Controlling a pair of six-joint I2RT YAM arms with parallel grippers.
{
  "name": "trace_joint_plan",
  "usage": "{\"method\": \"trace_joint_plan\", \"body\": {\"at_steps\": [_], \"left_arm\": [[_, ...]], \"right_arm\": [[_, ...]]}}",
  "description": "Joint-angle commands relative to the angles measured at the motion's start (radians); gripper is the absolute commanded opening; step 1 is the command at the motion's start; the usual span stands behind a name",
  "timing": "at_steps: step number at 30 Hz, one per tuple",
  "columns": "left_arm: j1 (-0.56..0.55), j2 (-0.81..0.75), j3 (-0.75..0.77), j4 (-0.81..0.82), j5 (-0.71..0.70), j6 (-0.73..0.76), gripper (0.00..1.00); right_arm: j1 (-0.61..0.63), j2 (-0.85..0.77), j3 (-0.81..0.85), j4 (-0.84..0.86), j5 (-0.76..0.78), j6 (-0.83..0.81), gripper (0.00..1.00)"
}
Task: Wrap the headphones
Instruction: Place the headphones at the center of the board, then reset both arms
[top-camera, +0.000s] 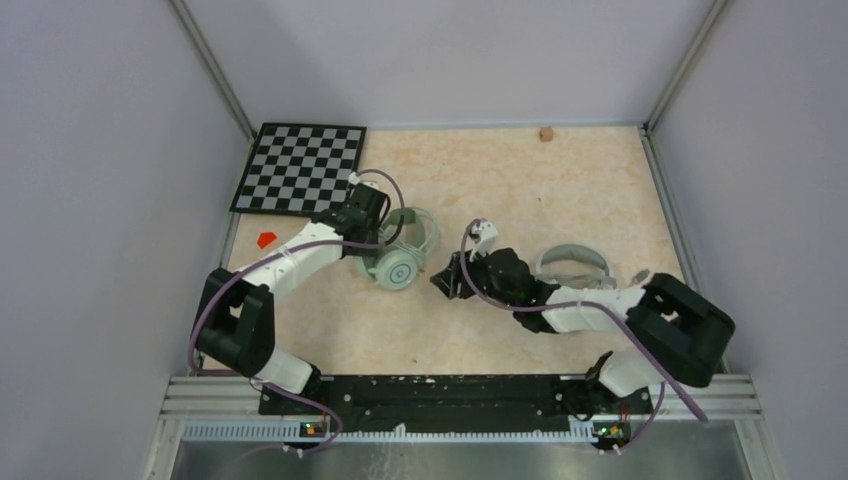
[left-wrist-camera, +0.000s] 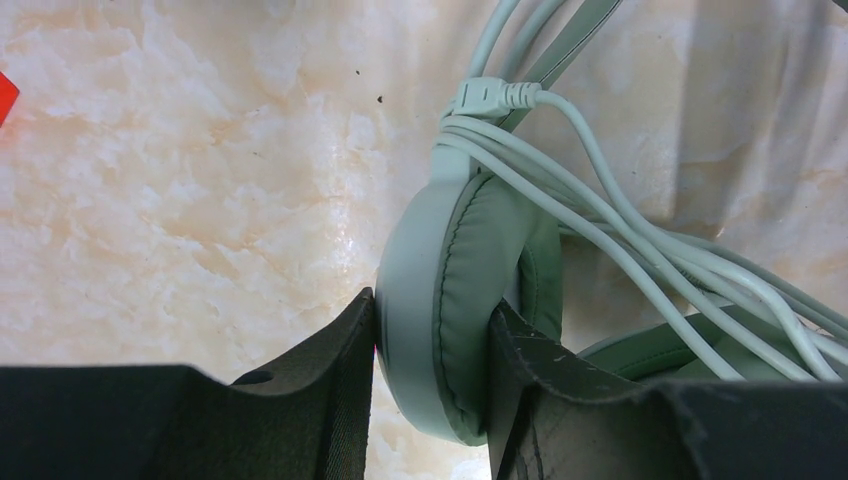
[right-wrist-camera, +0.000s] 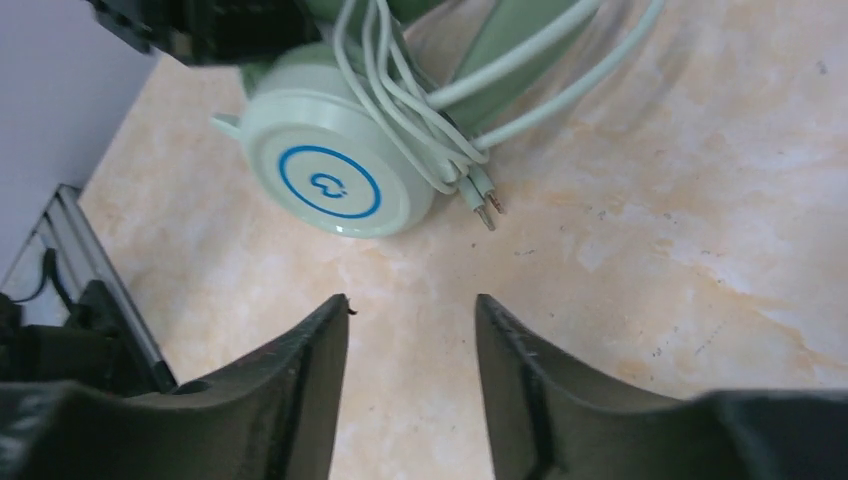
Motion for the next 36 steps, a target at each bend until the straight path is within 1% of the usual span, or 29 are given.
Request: {"method": "trace_joint_plan", "body": {"at_steps": [1,4,6,7,8,11,13,14,18,20,23,26,30,33,36], "left_arm": [[0.003,-0.006,0.020,0.013,-0.009,0.027,0.48],[0.001,-0.029,0.046,-0.006,0.039,0.031,0.63],[0.000,-0.051,0.063,-0.017,0.058,0.039,0.71],[-0.001,-0.060,0.072,-0.030,0.060,0.040,0.74],[0.000,-0.068,0.081,-0.038,0.061,0.043,0.77],[-0.001,-0.092,0.120,-0.074,0.068,0.047,0.82],[-0.001,-0.111,0.157,-0.100,0.094,0.050,0.96],[0.000,-0.122,0.180,-0.108,0.115,0.051,0.98],[0.000,-0.180,0.295,-0.144,0.229,0.052,0.99],[0.000,-0.232,0.339,-0.137,0.325,0.063,0.99],[0.000,-0.325,0.355,-0.069,0.511,0.089,0.99],[0.001,-0.424,0.350,-0.017,0.636,0.077,0.99],[0.000,-0.552,0.315,0.020,0.690,0.067,0.99],[0.001,-0.645,0.259,0.051,0.685,0.074,0.99],[0.000,-0.755,0.164,0.116,0.645,0.074,0.99]], "right_arm": [[0.009,-0.192,-0.011,-0.159,0.045,-0.031,0.52],[0.009,-0.331,-0.010,-0.257,0.069,-0.060,0.58],[0.009,-0.407,0.003,-0.332,0.091,-0.083,0.77],[0.009,-0.444,0.011,-0.371,0.105,-0.102,0.83],[0.009,-0.478,0.020,-0.407,0.119,-0.113,0.86],[0.008,-0.576,0.046,-0.510,0.160,-0.133,0.88],[0.008,-0.621,0.069,-0.578,0.187,-0.127,0.89],[0.009,-0.642,0.087,-0.622,0.205,-0.124,0.89],[0.009,-0.695,0.199,-0.869,0.322,-0.078,0.91],[0.009,-0.707,0.262,-0.972,0.352,-0.067,0.93],[0.008,-0.720,0.351,-1.104,0.391,-0.063,0.94],[0.008,-0.732,0.445,-1.230,0.439,-0.064,0.94],[0.008,-0.766,0.561,-1.341,0.449,-0.080,0.94],[0.009,-0.811,0.607,-1.371,0.443,-0.106,0.94],[0.008,-0.860,0.616,-1.366,0.443,-0.105,0.94]]}}
